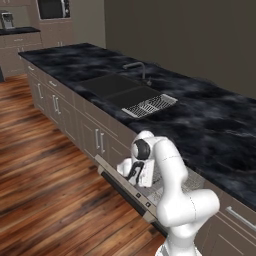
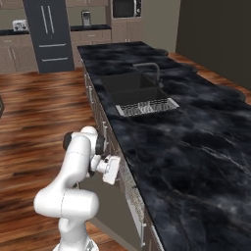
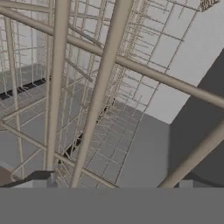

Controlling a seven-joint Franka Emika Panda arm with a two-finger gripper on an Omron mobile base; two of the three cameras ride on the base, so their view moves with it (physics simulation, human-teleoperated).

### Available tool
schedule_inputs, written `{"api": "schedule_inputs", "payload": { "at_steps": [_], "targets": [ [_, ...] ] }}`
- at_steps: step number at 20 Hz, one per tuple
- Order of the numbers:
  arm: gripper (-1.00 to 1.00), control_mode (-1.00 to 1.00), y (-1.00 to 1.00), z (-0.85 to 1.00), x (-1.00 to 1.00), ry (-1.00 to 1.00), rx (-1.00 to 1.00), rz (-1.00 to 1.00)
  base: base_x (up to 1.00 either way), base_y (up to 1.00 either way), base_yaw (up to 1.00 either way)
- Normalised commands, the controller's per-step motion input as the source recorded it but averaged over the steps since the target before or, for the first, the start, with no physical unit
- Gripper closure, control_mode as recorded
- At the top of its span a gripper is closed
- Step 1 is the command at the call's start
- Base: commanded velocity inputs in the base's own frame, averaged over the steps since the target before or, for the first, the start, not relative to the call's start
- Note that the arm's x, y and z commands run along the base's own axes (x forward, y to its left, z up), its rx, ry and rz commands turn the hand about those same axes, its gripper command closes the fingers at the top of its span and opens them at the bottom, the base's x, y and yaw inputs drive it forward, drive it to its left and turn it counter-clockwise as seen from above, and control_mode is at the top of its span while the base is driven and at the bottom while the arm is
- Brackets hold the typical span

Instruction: Open the dishwasher door and pull out the top rack.

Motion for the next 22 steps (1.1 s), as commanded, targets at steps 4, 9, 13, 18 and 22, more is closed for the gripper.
{"api": "schedule_inputs", "payload": {
  "at_steps": [4,9,13,18,22],
  "targets": [
    [-1.0,-1.0,0.58,-0.35,-0.23,0.17,0.28,0.0,0.0,0.0,0.0],
    [-1.0,-1.0,0.55,-0.2,-0.12,0.25,0.36,0.0,0.0,0.0,0.0],
    [-1.0,-1.0,0.57,-0.17,-0.1,0.27,0.4,0.0,0.0,0.0,0.0],
    [-1.0,-1.0,0.62,-0.18,-0.14,0.26,0.39,0.0,0.0,0.0,0.0],
    [-1.0,-1.0,0.62,-0.12,-0.17,0.26,0.4,0.0,0.0,0.0,0.0]
  ]
}}
